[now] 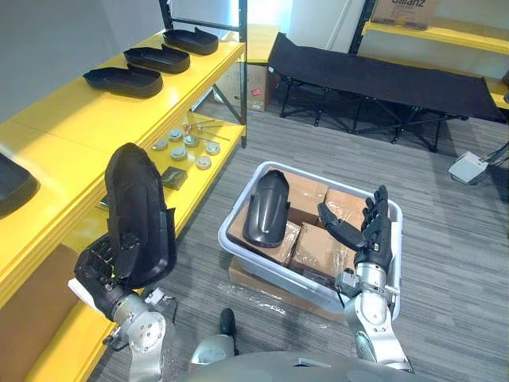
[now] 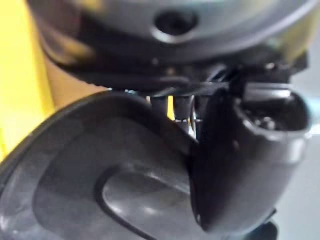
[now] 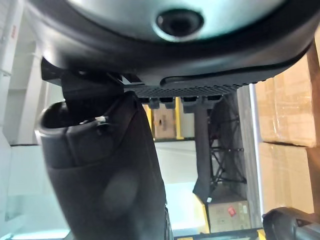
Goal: Walk over and take three plastic housings, then place them on the shelf
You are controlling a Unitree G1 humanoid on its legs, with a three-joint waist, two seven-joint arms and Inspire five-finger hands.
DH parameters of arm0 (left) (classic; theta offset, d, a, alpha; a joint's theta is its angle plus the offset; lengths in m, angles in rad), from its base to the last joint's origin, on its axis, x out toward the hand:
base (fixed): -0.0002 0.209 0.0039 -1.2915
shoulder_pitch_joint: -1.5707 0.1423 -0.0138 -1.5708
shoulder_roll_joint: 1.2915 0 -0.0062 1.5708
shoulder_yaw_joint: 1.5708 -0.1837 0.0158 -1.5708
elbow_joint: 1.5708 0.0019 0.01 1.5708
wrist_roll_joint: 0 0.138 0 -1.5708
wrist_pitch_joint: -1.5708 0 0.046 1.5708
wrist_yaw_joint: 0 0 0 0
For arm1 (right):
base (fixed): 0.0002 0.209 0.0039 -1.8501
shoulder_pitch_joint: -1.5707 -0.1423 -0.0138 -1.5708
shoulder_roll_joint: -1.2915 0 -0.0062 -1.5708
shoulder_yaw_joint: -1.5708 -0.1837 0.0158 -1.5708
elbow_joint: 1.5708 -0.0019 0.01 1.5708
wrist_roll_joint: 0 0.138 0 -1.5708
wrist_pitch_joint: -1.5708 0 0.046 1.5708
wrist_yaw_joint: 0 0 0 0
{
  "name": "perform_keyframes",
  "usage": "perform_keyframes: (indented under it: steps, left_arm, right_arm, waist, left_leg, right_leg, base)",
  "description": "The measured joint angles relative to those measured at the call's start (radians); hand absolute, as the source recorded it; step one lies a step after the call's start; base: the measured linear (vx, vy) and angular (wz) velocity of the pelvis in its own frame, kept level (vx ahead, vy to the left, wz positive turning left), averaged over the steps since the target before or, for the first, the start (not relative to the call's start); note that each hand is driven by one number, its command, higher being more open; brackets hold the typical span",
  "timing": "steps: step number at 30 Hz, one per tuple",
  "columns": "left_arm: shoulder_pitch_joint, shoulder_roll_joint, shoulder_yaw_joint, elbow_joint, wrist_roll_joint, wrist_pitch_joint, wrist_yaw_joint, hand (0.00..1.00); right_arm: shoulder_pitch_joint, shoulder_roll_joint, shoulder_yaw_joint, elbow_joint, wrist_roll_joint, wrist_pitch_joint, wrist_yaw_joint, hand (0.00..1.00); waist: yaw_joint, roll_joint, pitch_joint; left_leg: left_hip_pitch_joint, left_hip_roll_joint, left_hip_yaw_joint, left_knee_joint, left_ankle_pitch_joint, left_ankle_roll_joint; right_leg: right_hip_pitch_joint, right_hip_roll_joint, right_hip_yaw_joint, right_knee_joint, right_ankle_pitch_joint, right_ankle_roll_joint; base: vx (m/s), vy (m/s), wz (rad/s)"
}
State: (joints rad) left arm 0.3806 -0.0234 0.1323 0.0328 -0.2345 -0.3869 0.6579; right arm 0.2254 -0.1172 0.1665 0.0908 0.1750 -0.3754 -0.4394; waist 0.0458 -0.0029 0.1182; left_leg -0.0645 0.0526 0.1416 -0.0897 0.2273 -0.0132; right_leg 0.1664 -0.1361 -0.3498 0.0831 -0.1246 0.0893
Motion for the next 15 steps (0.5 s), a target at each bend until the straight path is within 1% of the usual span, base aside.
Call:
perform_keyframes:
  steps: [1,3,4,5,6,7,8,9,10,11,12,13,14,15]
  left_arm:
    - [0.036,-0.024,-0.011,-0.080,-0.069,-0.013,-0.054,0.00]
    - [0.063,-0.032,-0.020,-0.134,-0.082,-0.028,-0.077,0.00]
    - [0.079,-0.036,-0.020,-0.172,-0.083,-0.032,-0.093,0.00]
    - [0.095,-0.037,-0.019,-0.200,-0.095,-0.042,-0.107,0.00]
    - [0.102,-0.038,-0.018,-0.210,-0.121,-0.052,-0.128,0.00]
    - [0.106,-0.038,-0.020,-0.225,-0.161,-0.058,-0.164,0.00]
    - [0.091,-0.036,-0.030,-0.228,-0.187,-0.059,-0.202,0.00]
    - [0.081,-0.030,-0.041,-0.228,-0.205,-0.062,-0.222,0.00]
    - [0.077,-0.028,-0.055,-0.228,-0.227,-0.074,-0.259,0.00]
    - [0.084,-0.027,-0.072,-0.227,-0.243,-0.090,-0.293,0.00]
    - [0.086,-0.027,-0.073,-0.227,-0.244,-0.091,-0.294,0.00]
    - [0.087,-0.026,-0.073,-0.227,-0.246,-0.092,-0.300,0.00]
    - [0.097,-0.022,-0.076,-0.227,-0.251,-0.093,-0.315,0.00]
    - [0.102,0.000,-0.089,-0.228,-0.271,-0.093,-0.324,0.00]
  right_arm:
    - [-0.002,0.006,0.007,0.016,0.023,0.016,0.036,1.00]
    - [-0.005,0.007,0.025,0.024,0.045,0.045,0.051,1.00]
    - [-0.005,0.006,0.052,0.028,0.051,0.069,0.061,1.00]
    - [-0.004,0.007,0.085,0.031,0.050,0.091,0.061,1.00]
    - [-0.004,0.008,0.103,0.031,0.048,0.103,0.060,1.00]
    - [-0.004,0.009,0.130,0.030,0.045,0.118,0.057,1.00]
    - [-0.005,0.009,0.138,0.029,0.030,0.131,0.048,1.00]
    - [-0.006,0.008,0.137,0.028,0.026,0.134,0.037,1.00]
    - [-0.010,0.008,0.136,0.028,0.025,0.138,0.022,1.00]
    - [-0.022,0.003,0.126,0.028,0.014,0.147,-0.001,1.00]
    - [-0.021,0.000,0.121,0.028,0.007,0.147,-0.009,1.00]
    - [-0.021,0.000,0.113,0.028,-0.005,0.147,-0.017,1.00]
    - [-0.021,-0.006,0.110,0.029,-0.006,0.147,-0.023,1.00]
    - [-0.022,-0.002,0.110,0.025,-0.008,0.143,-0.025,1.00]
  waist:
    - [0.010,0.003,0.002]
    - [0.018,0.004,0.002]
    - [0.035,0.007,0.007]
    - [0.044,0.011,0.010]
    - [0.044,0.014,0.011]
    - [0.045,0.026,0.016]
    - [0.044,0.021,0.019]
    - [0.043,0.017,0.026]
    - [0.054,0.005,0.034]
    - [0.069,0.023,0.036]
    - [0.069,0.025,0.035]
    - [0.065,0.032,0.038]
    - [0.068,0.039,0.043]
    - [0.066,0.024,0.045]
  left_leg:
    - [-0.012,-0.008,-0.036,0.000,0.000,-0.001]
    - [-0.029,-0.012,-0.076,0.000,0.007,-0.009]
    - [-0.039,-0.015,-0.107,0.000,0.014,-0.020]
    - [-0.049,-0.020,-0.136,0.000,0.020,-0.027]
    - [-0.056,-0.027,-0.145,0.000,0.019,-0.025]
    - [-0.077,-0.031,-0.124,0.001,0.000,-0.006]
    - [-0.104,-0.033,-0.067,0.015,-0.054,0.029]
    - [-0.126,-0.032,-0.026,0.034,-0.088,0.036]
    - [-0.158,-0.019,0.057,0.061,-0.113,0.043]
    - [-0.188,0.019,0.164,0.126,-0.114,0.047]
    - [-0.190,0.028,0.185,0.149,-0.113,0.047]
    - [-0.187,0.029,0.203,0.155,-0.097,0.041]
    - [-0.166,0.026,0.211,0.142,-0.022,0.076]
    - [-0.141,0.003,0.226,0.111,-0.023,0.094]
  right_leg:
    - [0.006,0.002,-0.031,0.000,-0.002,0.000]
    - [0.008,0.002,-0.067,0.002,-0.007,0.000]
    - [0.013,0.006,-0.094,0.004,-0.011,0.000]
    - [0.025,0.016,-0.128,0.007,-0.017,0.001]
    - [0.032,0.019,-0.155,0.009,-0.018,0.004]
    - [0.049,0.024,-0.216,0.011,-0.021,0.011]
    - [0.060,0.025,-0.297,-0.003,-0.019,0.013]
    - [0.065,0.016,-0.335,-0.008,-0.018,0.014]
    - [0.063,0.007,-0.380,-0.017,-0.019,0.014]
    - [0.064,-0.001,-0.427,-0.013,-0.040,0.009]
    - [0.068,-0.003,-0.440,-0.011,-0.044,0.014]
    - [0.077,-0.008,-0.449,0.004,-0.054,0.023]
    - [0.090,-0.019,-0.439,0.031,-0.069,0.038]
    - [0.089,-0.042,-0.409,0.039,-0.069,0.038]
  base:
    - [-0.02,-0.009,0.43]
    - [-0.02,-0.034,0.63]
    - [-0.02,-0.072,0.83]
    - [-0.02,-0.072,0.87]
    - [-0.02,-0.077,1.19]
    - [-0.03,-0.060,1.64]
    - [-0.06,-0.056,1.82]
    - [-0.08,-0.015,1.74]
    - [-0.06,0.017,1.45]
    - [-0.03,0.038,1.18]
    - [0.03,0.029,0.89]
    - [0.07,0.043,0.37]
    - [0.08,0.068,0.15]
    - [0.06,0.078,-0.11]
